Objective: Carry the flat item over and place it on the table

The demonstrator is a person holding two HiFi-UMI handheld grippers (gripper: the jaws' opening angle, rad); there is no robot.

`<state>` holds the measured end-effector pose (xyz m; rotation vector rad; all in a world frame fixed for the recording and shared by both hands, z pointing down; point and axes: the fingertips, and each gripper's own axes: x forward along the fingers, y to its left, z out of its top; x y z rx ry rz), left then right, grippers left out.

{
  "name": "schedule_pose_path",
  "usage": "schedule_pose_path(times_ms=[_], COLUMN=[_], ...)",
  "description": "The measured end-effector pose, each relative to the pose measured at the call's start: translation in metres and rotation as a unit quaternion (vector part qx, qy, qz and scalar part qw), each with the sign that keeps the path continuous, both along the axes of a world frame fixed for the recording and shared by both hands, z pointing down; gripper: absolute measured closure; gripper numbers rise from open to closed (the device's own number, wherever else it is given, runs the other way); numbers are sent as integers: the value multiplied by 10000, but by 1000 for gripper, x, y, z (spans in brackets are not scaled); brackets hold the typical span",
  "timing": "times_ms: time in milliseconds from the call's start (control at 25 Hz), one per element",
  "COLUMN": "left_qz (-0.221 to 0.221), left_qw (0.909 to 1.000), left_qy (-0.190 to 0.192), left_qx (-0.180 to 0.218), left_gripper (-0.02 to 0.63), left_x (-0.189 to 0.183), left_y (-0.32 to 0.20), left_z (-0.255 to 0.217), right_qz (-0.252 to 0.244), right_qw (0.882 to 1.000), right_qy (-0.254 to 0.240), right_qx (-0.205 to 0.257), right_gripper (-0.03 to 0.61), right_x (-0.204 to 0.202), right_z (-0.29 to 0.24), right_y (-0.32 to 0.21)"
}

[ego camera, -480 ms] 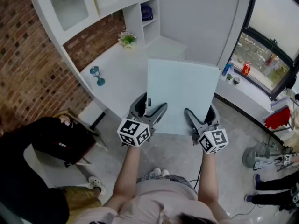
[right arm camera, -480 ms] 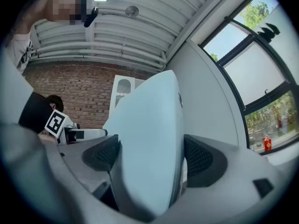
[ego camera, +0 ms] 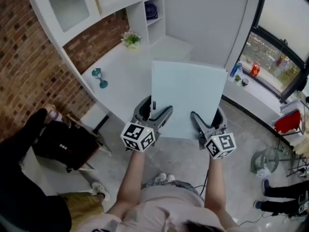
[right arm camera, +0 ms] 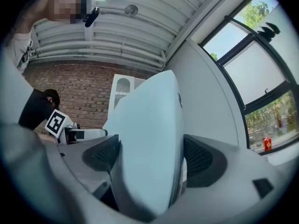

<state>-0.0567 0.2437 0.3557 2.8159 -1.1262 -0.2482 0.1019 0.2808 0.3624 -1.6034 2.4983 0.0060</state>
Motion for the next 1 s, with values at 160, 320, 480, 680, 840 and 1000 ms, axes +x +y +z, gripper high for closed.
schedule_pose_path(times_ms=[160, 320, 480, 680, 840, 1000], left_qz=[22, 63, 101, 145, 206, 239], left_qw=[10000, 9999, 9999, 9998, 9997, 9996], left_qy=[18, 77, 73, 36, 37, 26], left_qx=[-32, -77, -92, -101, -138, -158], left_gripper=[252, 252, 252, 252, 252, 252], left_x=[-1, -4, -5, -8, -8, -10], left_y=[-9, -20, -31, -48, -60, -71], left_z=[2, 5, 8, 13, 21, 24], right_qz=[12, -13, 2, 20, 61, 99], right_qw=[10000, 10000, 10000, 10000, 10000, 9999], right_qy=[-1, 34, 5, -78, -31, -54], right_qx=[-16, 5, -9, -30, -48, -84], right_gripper=[132, 132, 130, 129, 129, 129], right_x=[-1, -6, -8, -12, -12, -14], right_z=[2, 2, 5, 11, 18, 21], right_y=[-8, -18, -29, -44, -54, -65])
